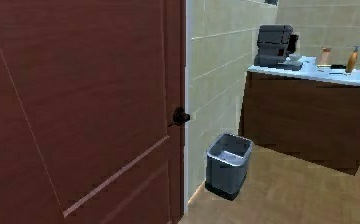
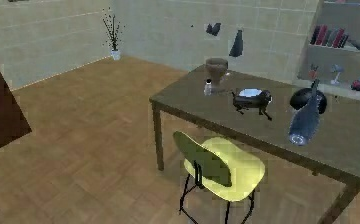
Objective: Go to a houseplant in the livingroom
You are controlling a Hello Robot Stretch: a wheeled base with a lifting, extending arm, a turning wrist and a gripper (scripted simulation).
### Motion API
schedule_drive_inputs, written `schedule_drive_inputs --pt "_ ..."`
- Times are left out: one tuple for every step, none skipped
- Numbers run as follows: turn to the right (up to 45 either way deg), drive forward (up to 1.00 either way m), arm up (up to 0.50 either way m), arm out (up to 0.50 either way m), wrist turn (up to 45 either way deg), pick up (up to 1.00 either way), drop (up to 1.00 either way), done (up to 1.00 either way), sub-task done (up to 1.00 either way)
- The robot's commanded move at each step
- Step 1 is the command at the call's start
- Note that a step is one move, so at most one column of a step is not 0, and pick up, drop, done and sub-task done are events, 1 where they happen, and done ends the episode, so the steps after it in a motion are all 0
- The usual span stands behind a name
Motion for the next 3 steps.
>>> schedule_drive_inputs --pt "-45.0 0.00 0.00 0.00 0.0 0.00 0.00 0.00 0.00" --pt "-45.0 0.00 0.00 0.00 0.0 0.00 0.00 0.00 0.00" --pt "-45.0 0.00 0.00 0.00 0.0 0.00 0.00 0.00 0.00"
